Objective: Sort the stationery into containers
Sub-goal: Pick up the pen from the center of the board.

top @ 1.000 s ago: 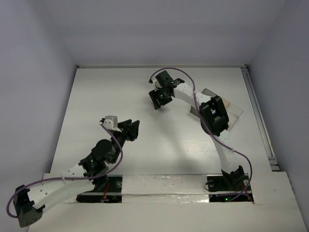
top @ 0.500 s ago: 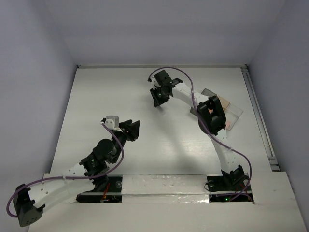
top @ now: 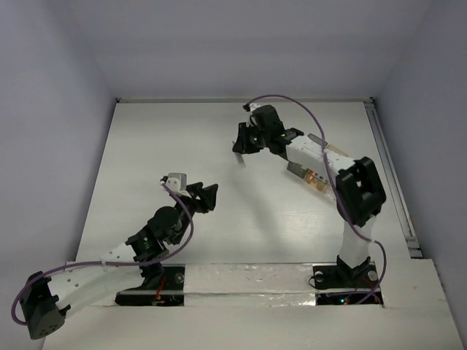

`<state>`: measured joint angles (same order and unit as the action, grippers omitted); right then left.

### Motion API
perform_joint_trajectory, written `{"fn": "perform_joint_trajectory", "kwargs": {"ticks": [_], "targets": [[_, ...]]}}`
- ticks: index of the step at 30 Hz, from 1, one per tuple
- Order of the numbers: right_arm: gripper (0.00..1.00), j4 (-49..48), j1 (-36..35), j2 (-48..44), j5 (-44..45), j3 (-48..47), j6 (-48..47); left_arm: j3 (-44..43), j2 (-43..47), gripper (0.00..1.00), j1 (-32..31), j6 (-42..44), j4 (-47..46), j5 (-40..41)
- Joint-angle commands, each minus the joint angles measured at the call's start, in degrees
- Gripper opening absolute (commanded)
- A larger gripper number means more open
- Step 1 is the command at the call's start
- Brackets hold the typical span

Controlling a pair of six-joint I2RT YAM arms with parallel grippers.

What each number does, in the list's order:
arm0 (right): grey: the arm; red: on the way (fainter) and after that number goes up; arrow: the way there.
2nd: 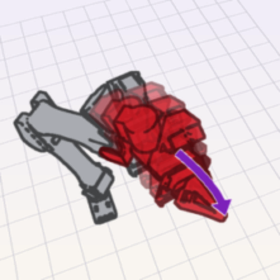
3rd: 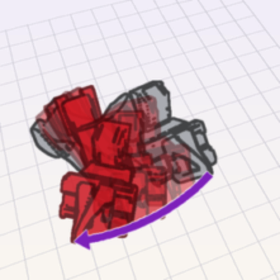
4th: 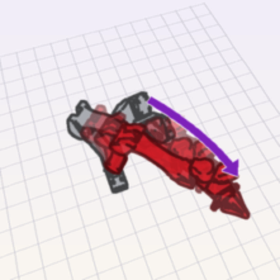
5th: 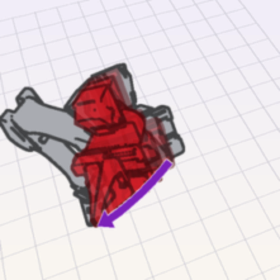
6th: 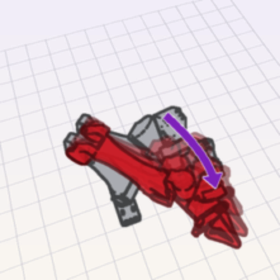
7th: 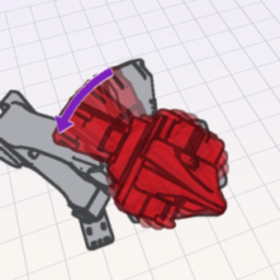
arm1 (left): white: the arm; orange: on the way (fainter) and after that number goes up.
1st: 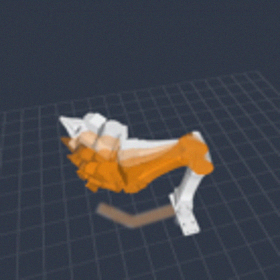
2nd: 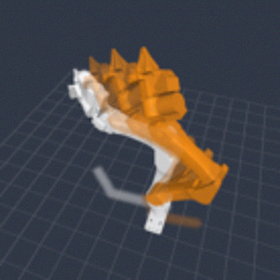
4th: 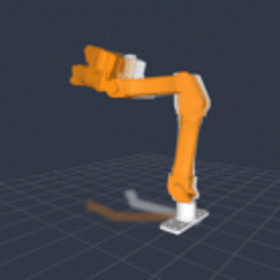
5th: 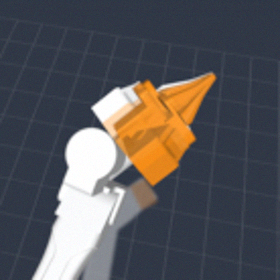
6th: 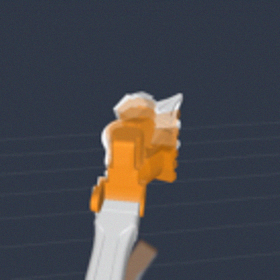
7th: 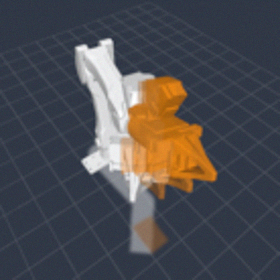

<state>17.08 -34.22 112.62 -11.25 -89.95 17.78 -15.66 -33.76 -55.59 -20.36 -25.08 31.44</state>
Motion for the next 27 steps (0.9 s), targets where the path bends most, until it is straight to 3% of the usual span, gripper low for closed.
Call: {"fn": "perform_joint_trajectory", "kwargs": {"ticks": [1,5,9,12,17,27], "targets": [[0.01,-16.2,-1.2,-8.4,-4.7,7.5,12.1,-0.9,-1.9,0.51,1.2,-1.5,-4.0,-2.4],[0.02,-25.2,-4.4,-13.5,-2.6,15.1,15.8,-1.5,-5.8,0.59,3.1,-2.8,-5.1,-6.0],[0.02,-27.5,-6.6,-15.2,-2.1,18.5,17.7,-1.5,-7.3,0.71,7.0,-5.3,-6.4,-13.0],[0.02,-29.2,-7.3,-14.9,-2.1,19.5,18.8,-0.8,-7.0,0.74,10.4,-6.4,-7.6,-17.2],[0.02,-32.8,-9.6,-14.2,-2.4,21.1,21.1,-0.3,-8.4,0.7,16.2,-7.9,-8.3,-23.5],[0.02,-35.7,-11.2,-13.8,-2.4,21.8,22.3,-1.1,-12.3,0.62,18.0,-9.0,-10.4,-30.3]]}}
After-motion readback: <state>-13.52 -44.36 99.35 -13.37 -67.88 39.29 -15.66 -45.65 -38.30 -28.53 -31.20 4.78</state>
